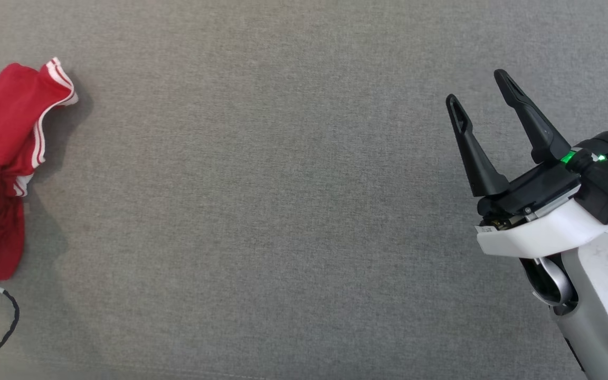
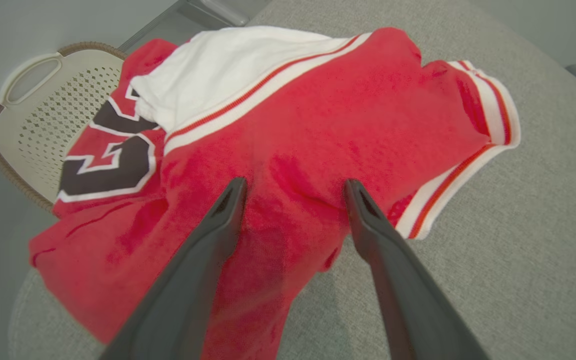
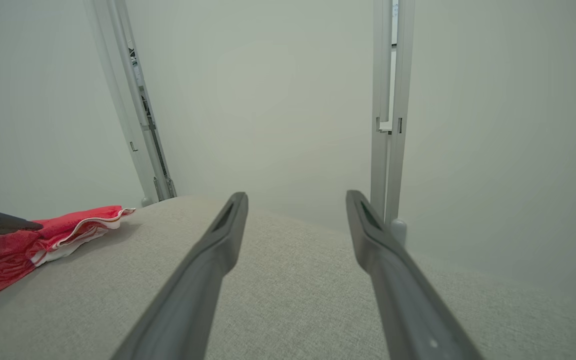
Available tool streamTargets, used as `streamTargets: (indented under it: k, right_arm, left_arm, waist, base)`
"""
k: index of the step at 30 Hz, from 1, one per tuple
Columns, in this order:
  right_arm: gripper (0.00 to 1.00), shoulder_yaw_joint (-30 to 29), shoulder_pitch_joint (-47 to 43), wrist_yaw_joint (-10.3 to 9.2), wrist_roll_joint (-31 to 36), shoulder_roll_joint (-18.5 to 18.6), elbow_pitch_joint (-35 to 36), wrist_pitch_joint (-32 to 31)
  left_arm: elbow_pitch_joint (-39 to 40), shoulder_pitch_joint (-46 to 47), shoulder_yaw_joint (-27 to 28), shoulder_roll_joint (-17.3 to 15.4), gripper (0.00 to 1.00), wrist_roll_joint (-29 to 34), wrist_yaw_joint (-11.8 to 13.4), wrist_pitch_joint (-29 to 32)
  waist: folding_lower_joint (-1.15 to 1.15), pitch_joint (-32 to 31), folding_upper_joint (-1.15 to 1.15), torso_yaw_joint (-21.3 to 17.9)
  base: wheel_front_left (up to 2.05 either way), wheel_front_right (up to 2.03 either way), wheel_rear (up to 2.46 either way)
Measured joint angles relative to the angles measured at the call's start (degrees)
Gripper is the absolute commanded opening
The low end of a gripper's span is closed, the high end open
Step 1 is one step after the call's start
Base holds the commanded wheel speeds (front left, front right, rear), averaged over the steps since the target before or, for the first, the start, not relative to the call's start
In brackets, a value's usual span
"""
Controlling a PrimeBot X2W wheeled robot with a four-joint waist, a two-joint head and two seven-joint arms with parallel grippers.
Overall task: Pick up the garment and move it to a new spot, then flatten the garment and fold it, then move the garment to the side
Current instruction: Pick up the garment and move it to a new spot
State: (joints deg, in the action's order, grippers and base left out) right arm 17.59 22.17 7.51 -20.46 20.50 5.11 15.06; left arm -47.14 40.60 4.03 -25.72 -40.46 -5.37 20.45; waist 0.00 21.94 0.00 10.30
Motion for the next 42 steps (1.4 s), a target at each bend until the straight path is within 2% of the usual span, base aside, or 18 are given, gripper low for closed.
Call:
streamTargets:
  k: [8, 9, 10, 11, 12, 19, 24, 34, 42]
  right_arm:
    - [1.00, -0.37, 0.30, -0.01, -0.07, 0.02, 0.26, 0.00]
    - [1.00, -0.40, 0.30, 0.00, -0.07, 0.02, 0.20, 0.00]
    - [1.00, -0.41, 0.31, -0.01, -0.05, 0.00, 0.10, 0.00]
    - [1.00, -0.41, 0.32, -0.01, -0.05, -0.02, -0.04, 0.00]
    - [1.00, -0.35, 0.32, -0.01, -0.05, -0.07, -0.25, 0.00]
    - [1.00, -0.41, 0.01, -0.01, -0.38, -0.67, -1.78, 0.00]
    - [1.00, -0.65, -1.35, -0.01, -0.54, -2.13, -2.74, 0.00]
    - [1.00, -2.42, -6.58, -0.01, -0.93, -4.15, -4.80, 0.00]
    - [1.00, -3.50, -9.60, -0.01, -0.97, -5.01, -4.94, 0.00]
  left_arm:
    - [-8.23, 0.97, -2.14, 0.29, 1.00, -1.09, -1.32, 0.90]
    - [-8.60, 1.27, -2.38, 0.01, 0.98, -1.15, -1.53, 0.88]
    - [-8.81, 1.49, -2.69, -0.15, 0.71, -1.14, -1.63, 0.51]
    - [-8.95, 1.64, -2.99, -0.32, 0.09, -1.12, -1.67, -0.03]
    - [-9.01, 1.81, -3.48, -0.45, 0.00, -0.98, -1.68, -0.77]
    - [-8.15, 2.36, -7.72, -1.44, 0.00, 0.54, -1.94, -4.48]
    - [-3.44, 3.26, -12.03, -4.19, 0.00, 1.53, -2.01, -7.39]
    - [9.33, 3.59, -21.53, -7.24, 0.00, 2.21, -2.03, -8.45]
    - [22.40, 1.62, -26.80, -6.93, 0.00, 1.60, -2.03, -6.57]
  waist:
    - [0.00, 4.31, 0.00, -3.32]
    - [0.00, 4.61, 0.00, -3.55]
    - [0.00, 4.83, 0.00, -3.72]
    - [0.00, 4.90, 0.00, -3.82]
    - [0.00, 4.81, 0.00, -3.87]
    - [0.00, 2.30, 0.00, -3.78]
    - [0.00, -0.70, 0.00, -3.97]
    - [0.00, -9.34, 0.00, -5.73]
    - [-0.01, -15.22, 0.00, -9.29]
  base:
    - [0.00, 0.00, 0.00]
    - [0.00, 0.00, 0.00]
    - [0.00, 0.00, 0.00]
    - [0.00, 0.00, 0.00]
    - [0.00, 0.00, 0.00]
    - [0.00, 0.00, 0.00]
    - [0.00, 0.00, 0.00]
    - [0.00, 0.00, 0.00]
    - [0.00, 0.00, 0.00]
